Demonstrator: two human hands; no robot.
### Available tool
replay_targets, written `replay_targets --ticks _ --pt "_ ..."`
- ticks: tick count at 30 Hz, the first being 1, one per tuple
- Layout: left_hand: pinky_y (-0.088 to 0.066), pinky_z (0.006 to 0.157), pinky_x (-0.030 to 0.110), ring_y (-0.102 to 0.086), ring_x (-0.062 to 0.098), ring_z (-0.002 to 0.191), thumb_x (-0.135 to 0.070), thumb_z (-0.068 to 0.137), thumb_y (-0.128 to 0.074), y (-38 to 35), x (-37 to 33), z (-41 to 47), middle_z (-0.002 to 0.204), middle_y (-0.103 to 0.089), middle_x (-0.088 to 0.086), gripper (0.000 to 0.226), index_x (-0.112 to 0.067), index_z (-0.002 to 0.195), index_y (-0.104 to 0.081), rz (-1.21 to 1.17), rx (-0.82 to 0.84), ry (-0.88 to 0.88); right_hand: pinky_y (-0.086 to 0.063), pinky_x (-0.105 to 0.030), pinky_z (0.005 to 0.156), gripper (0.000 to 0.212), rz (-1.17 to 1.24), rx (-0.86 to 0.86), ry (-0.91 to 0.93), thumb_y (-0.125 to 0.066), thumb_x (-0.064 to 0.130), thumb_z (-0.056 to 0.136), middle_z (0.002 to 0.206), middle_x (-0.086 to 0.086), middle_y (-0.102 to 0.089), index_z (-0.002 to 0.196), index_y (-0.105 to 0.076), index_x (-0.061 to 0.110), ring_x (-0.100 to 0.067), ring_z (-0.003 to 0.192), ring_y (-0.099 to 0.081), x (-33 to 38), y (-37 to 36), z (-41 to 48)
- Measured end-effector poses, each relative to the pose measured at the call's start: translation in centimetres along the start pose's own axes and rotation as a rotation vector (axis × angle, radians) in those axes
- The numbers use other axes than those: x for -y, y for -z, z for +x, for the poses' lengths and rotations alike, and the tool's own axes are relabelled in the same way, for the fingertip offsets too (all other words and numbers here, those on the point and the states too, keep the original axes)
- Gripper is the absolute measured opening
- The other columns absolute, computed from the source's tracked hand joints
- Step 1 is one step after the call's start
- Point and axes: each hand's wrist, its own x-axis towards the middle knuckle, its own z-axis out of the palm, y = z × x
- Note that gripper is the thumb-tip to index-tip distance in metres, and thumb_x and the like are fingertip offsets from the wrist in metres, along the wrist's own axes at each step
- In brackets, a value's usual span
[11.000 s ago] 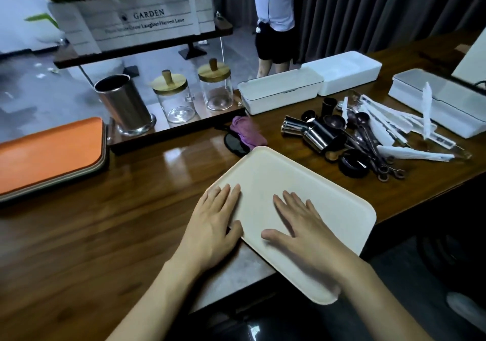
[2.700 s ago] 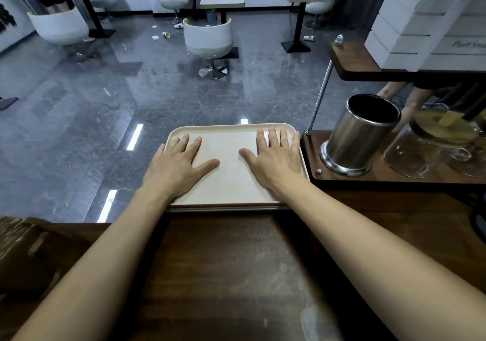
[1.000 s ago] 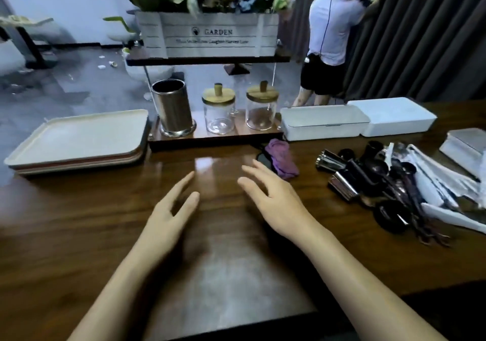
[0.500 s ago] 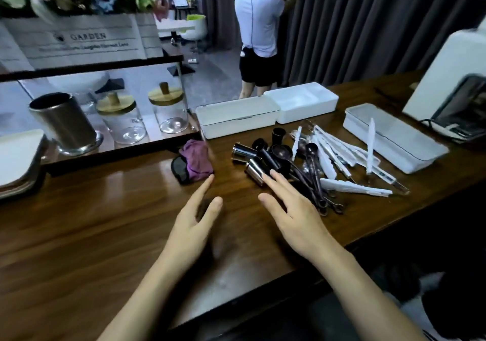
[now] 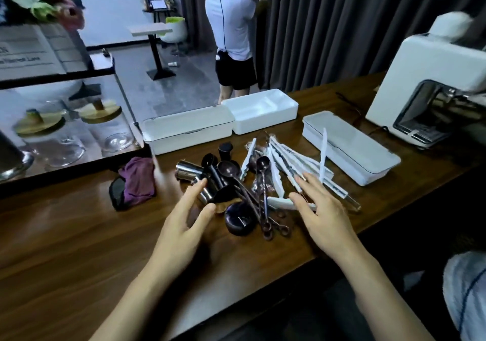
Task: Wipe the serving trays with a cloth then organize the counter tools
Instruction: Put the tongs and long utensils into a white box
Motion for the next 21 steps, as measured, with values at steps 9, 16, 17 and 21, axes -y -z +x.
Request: replay_targets --ticks 9,16,17,21 --pt "-0.024 0.126 0.044 -0.023 -0.001 0.151 -0.08 0.087 -0.047 -6.0 -2.6 4.0 0.158 -0.039 -0.024 0.074 -0.044 0.151 -0.043 0.107 -0.076 -0.062 -0.023 -0.042 0.121 0.105 -0.207 0.151 -0.078 -0.061 0.071 0.083 0.169 0.008 0.009 0.16 0.003 0.04 -0.018 0.155 -0.007 -5.7 3.2 4.4" --pt "-0.038 0.116 0.028 -0.02 -0.004 0.152 -0.055 0.099 -0.057 -7.1 -2.8 4.7 0.156 -0.042 -0.023 0.054 -0.04 0.15 -0.047 0.145 -0.074 -0.072 -0.032 -0.039 0.116 0.093 -0.182 0.149 -0.038 -0.053 0.058 0.096 0.168 0.007 0.015 0.16 0.01 0.033 -0.023 0.152 -0.023 -5.7 1.2 5.1" --pt "-0.036 0.111 0.014 -0.023 -0.003 0.151 -0.049 0.099 -0.059 -7.3 -3.0 4.7 0.155 -0.045 -0.023 0.052 -0.038 0.148 -0.049 0.138 -0.077 -0.083 -0.031 -0.039 0.116 0.093 -0.167 0.162 -0.031 -0.054 0.057 0.096 0.168 0.006 0.015 0.16 0.009 0.033 -0.024 0.152 -0.024 -5.6 1.0 5.4" --pt "-0.028 0.116 0.012 -0.032 -0.005 0.147 -0.038 0.101 -0.06 -7.5 -3.5 4.9 0.147 -0.053 -0.023 0.043 -0.029 0.142 -0.059 0.121 -0.116 -0.11 -0.033 -0.038 0.115 0.097 -0.179 0.139 -0.017 -0.057 0.057 0.095 0.168 0.003 0.016 0.16 0.009 0.031 -0.026 0.151 -0.026 -5.4 -0.1 6.3"
